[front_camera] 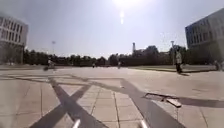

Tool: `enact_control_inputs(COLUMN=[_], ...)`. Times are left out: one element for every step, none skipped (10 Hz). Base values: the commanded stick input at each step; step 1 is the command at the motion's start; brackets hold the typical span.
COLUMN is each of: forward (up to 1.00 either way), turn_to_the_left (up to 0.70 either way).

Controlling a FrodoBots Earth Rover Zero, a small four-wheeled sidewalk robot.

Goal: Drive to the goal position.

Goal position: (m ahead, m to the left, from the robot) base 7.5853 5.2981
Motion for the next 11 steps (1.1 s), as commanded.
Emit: enact_control_inputs(forward=[0.70, 0.70, 0.70, 0.70, 0.70, 0.70, 0.70, 0.70, 0.70, 0.70, 0.70], turn_to_the_left=[0.02, 0.02, 0.02, 0.02, 0.02, 0.02, 0.02, 0.02, 0.02, 0.02, 0.02])
